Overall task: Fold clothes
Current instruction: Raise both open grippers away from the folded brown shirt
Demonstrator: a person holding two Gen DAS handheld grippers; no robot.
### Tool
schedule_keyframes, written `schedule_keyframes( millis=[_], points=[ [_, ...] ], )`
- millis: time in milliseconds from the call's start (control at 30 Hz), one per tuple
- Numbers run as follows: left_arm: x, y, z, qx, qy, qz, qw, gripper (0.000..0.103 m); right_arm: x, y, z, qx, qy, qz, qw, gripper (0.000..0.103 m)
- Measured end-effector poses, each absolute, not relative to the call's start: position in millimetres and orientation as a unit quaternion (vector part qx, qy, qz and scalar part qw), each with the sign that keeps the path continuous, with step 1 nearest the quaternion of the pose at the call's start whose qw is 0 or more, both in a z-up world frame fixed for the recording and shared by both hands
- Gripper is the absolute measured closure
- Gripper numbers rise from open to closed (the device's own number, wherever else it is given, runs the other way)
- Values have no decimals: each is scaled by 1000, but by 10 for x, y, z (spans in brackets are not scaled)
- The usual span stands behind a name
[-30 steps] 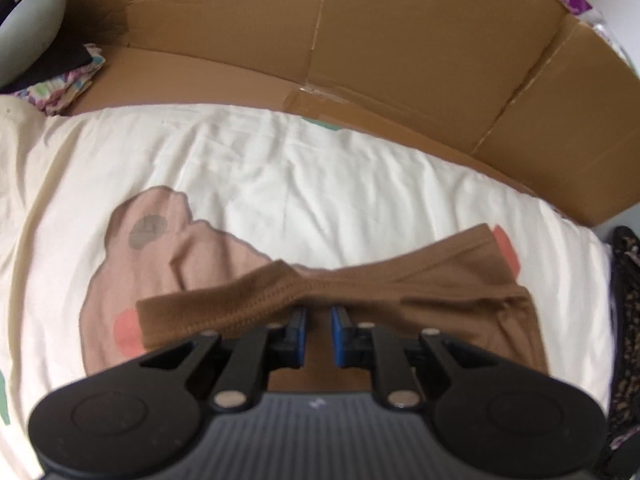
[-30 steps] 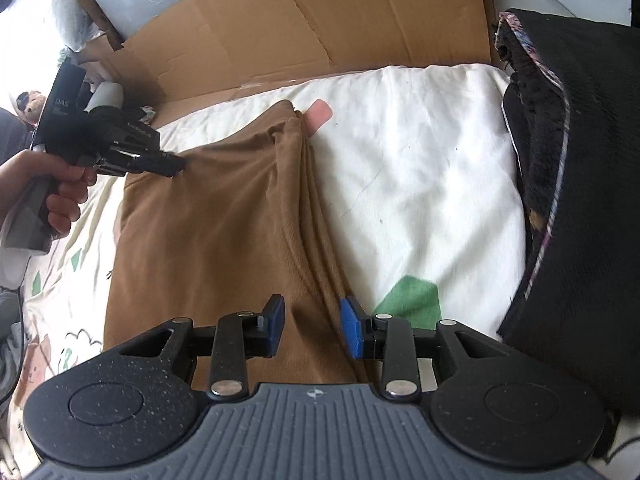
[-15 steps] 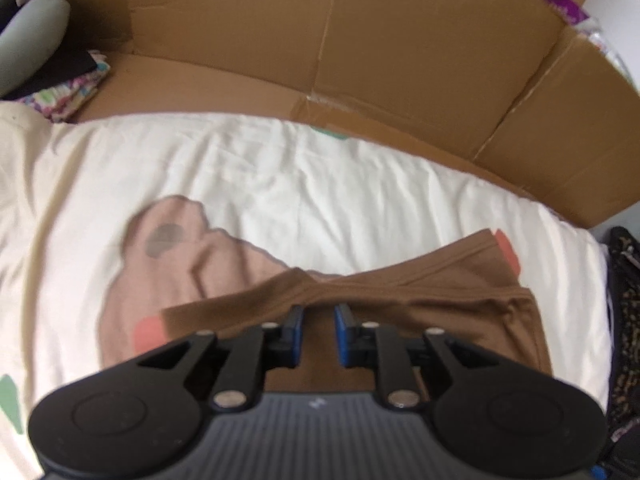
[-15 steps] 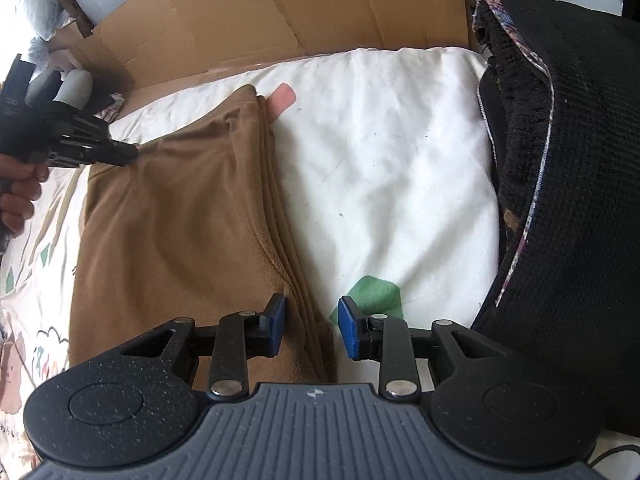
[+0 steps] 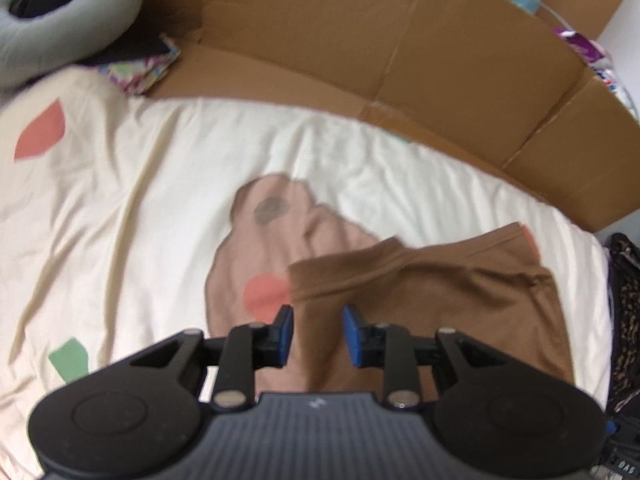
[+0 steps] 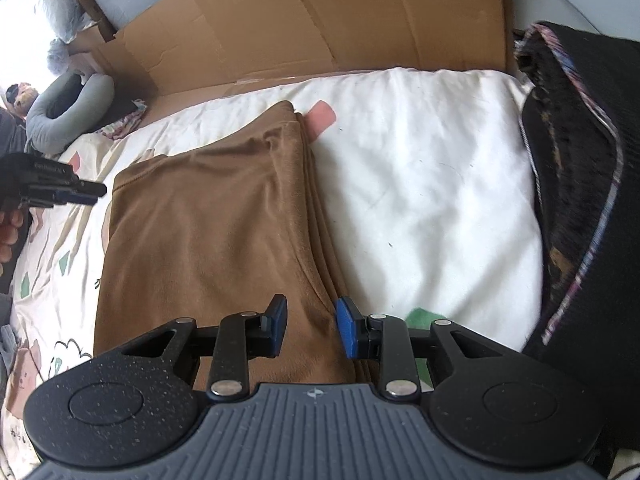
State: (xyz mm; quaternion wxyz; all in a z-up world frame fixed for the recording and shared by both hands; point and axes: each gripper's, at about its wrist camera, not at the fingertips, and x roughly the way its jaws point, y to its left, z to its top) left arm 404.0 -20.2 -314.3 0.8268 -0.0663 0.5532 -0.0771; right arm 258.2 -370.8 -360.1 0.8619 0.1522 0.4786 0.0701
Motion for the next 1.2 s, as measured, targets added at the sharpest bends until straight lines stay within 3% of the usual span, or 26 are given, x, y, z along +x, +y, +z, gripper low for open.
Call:
schedule_keyframes(
  millis=[100, 267, 533, 667, 967, 1200],
  points=[
    [4052, -128, -3327, -104, 558, -95, 818, 71, 2682, -3674, -3617, 148, 482, 74, 861, 68],
    [4142, -10, -3554, -143, 556, -86, 815, 82, 2871, -3633, -3639, 139, 486, 81, 859, 68],
    [4250, 0, -3591, -140, 552, -99, 816, 83, 3143, -3682, -3759, 137, 498, 77, 853, 69],
    [4183, 91, -3563, -144, 561, -95, 809, 73, 3159, -3810, -3809, 156, 504, 66, 847, 69],
    [3634, 182, -3118, -169, 544, -111, 814, 73, 3081, -3813, -3621, 172, 501, 91, 843, 69],
    [2978, 171, -3096, -190, 562, -131, 794, 70, 2926, -3785, -3566, 144, 514, 101, 840, 69]
  ],
)
